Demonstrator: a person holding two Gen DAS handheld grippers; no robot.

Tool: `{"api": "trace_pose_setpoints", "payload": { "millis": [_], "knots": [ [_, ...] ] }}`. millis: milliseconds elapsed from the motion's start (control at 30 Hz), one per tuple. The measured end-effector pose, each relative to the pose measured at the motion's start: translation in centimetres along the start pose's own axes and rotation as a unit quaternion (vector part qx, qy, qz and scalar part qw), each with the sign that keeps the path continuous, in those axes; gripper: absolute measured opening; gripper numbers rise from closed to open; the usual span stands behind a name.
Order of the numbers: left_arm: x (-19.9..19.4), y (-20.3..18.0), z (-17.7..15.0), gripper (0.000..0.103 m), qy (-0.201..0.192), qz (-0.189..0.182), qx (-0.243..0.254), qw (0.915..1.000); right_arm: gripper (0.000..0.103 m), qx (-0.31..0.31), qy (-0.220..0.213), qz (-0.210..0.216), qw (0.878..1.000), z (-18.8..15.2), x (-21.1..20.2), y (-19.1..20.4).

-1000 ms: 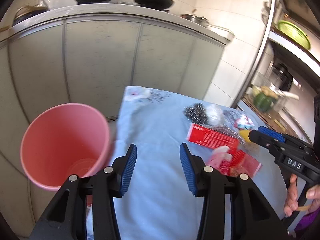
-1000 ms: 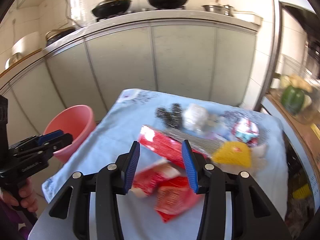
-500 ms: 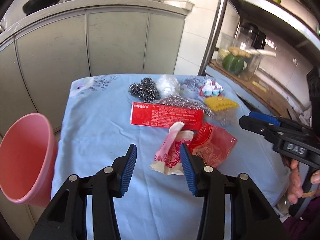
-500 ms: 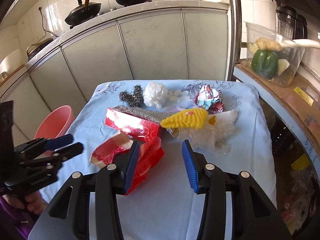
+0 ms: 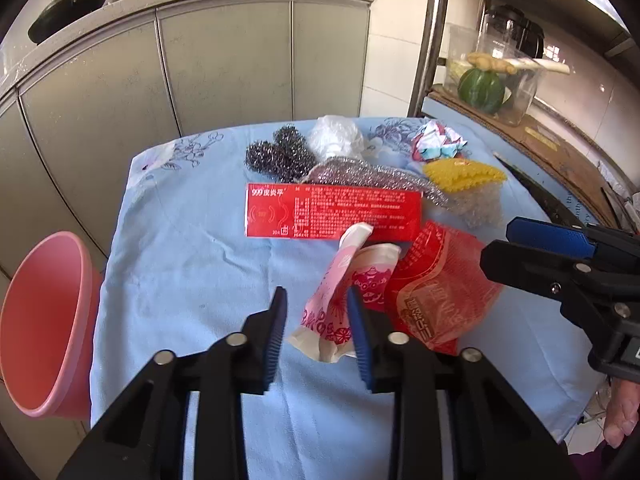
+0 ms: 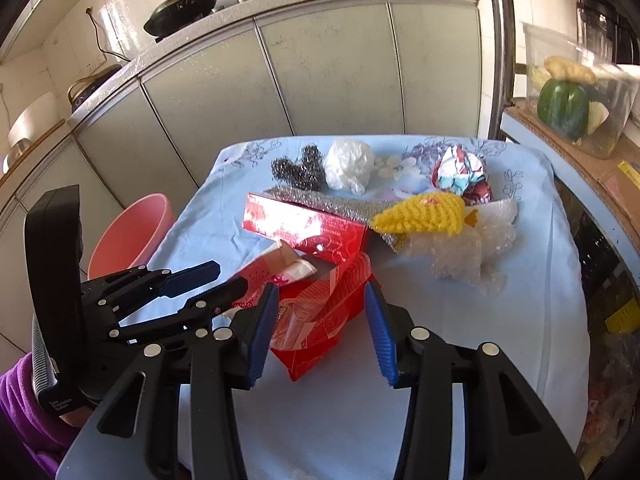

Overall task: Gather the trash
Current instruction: 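Return both grippers to the table toward the red packets, then grasp the pink-white paper cup with the left gripper while the right gripper grasps the red snack bag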

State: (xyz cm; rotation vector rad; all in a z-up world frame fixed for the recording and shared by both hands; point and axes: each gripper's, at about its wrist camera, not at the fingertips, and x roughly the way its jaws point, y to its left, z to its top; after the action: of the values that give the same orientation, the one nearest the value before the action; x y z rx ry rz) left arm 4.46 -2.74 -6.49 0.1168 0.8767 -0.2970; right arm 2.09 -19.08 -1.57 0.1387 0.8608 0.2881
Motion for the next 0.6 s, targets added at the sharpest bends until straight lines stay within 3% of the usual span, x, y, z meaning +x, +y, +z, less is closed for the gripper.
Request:
{"api": "trace_pose_setpoints", "payload": {
  "millis": [167, 267, 333, 600],
  "knots": [
    [0.1, -0.2, -0.3, 0.011, -0.003, 0.0, 0.005, 1.0, 0.045, 0.013, 0.017, -0.005, 1.0, -0.3, 0.8, -0.2],
    [-0.3, -0.5, -0.3, 0.011, -0.015, 0.007, 0.011, 0.9998, 0.046, 0.018, 0.024, -0.004, 1.0, -0.3, 1.2, -0.2],
    [-0.7, -0.6, -0.3, 0.01, -0.023, 0.01, 0.013, 0.9996, 0.053, 0.02, 0.028, -0.004, 0.999, -0.4, 1.5, 0.0],
    [-1.8, -0.3, -0.4, 0.007, -0.04, 0.016, 0.009, 0.999, 0.053, 0.034, 0.047, -0.015, 0.998, -0.7, 2.8, -0.3]
  ]
}}
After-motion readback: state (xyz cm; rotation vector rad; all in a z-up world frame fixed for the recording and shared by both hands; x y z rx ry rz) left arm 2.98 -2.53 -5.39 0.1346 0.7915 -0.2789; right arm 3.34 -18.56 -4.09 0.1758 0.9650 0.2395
